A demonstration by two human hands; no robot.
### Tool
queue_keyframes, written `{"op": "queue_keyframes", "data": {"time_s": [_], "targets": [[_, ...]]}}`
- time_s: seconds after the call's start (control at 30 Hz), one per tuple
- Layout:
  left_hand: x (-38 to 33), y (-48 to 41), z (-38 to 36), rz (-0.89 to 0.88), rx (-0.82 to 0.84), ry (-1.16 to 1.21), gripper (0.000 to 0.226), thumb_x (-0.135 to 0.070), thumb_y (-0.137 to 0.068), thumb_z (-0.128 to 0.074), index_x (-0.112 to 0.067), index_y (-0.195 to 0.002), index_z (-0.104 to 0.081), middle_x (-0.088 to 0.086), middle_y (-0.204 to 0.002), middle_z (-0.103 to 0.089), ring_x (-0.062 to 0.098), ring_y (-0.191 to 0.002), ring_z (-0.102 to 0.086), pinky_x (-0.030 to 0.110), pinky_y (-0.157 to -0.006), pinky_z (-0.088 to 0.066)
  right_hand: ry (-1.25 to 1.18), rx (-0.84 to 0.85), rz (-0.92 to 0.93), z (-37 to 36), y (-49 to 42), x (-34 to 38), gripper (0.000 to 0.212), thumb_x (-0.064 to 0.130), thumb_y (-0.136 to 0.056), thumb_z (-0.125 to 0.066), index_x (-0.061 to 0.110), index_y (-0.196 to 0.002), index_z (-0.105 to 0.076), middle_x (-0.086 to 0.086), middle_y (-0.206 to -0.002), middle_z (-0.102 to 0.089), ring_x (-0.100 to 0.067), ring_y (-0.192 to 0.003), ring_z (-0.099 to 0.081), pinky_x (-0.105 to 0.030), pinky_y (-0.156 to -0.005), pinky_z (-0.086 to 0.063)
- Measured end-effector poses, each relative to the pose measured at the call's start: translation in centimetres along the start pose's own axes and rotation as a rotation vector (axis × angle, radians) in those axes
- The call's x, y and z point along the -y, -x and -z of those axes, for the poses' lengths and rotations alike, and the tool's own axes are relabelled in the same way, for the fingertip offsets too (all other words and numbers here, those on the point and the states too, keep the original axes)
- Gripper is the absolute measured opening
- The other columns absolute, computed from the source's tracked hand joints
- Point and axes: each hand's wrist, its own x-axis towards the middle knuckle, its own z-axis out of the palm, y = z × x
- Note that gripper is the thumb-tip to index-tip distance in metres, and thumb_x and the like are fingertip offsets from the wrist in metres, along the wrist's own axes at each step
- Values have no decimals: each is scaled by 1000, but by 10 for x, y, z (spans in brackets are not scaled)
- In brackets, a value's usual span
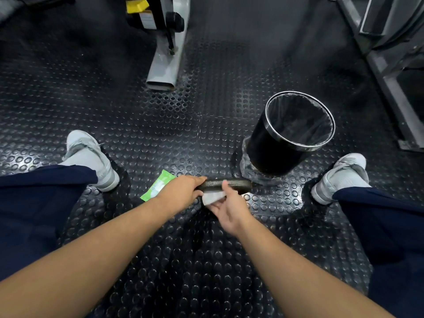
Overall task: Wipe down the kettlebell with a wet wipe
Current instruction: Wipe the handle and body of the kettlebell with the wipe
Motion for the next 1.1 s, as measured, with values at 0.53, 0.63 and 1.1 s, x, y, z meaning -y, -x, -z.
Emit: {"op": "queue_keyframes", "data": {"time_s": [0.53,0.63,1.1], "targets": [[7,27,111,89,643,1270,60,-30,-93,-71,-12,-146,-51,7,-144,-61,24,-136,-55,51,-118,-37,405,350,87,-15,52,100,34,5,-102,-56,-3,-135,-57,-20,-125,-72,-37,-115,-70,-60,-101,-54],[-11,42,115,28,702,1531,70,-41,-92,-70,-7,-149,-48,20,-149,-53,34,-141,-48,51,-115,-39,499,379,115,-24,50,100,31,2,-103,-53,-2,-132,-61,-20,-122,-73,-37,-116,-70,-58,-104,-52],[1,-15,100,603,-155,529,31,-16,-106,-44,4,-106,-67,21,-101,-72,30,-80,-61,31,-67,-43,2064,142,467,-8,-21,68,55,56,-100,-53,18,-140,-47,-8,-139,-58,-30,-131,-53,-53,-118,-33]]}}
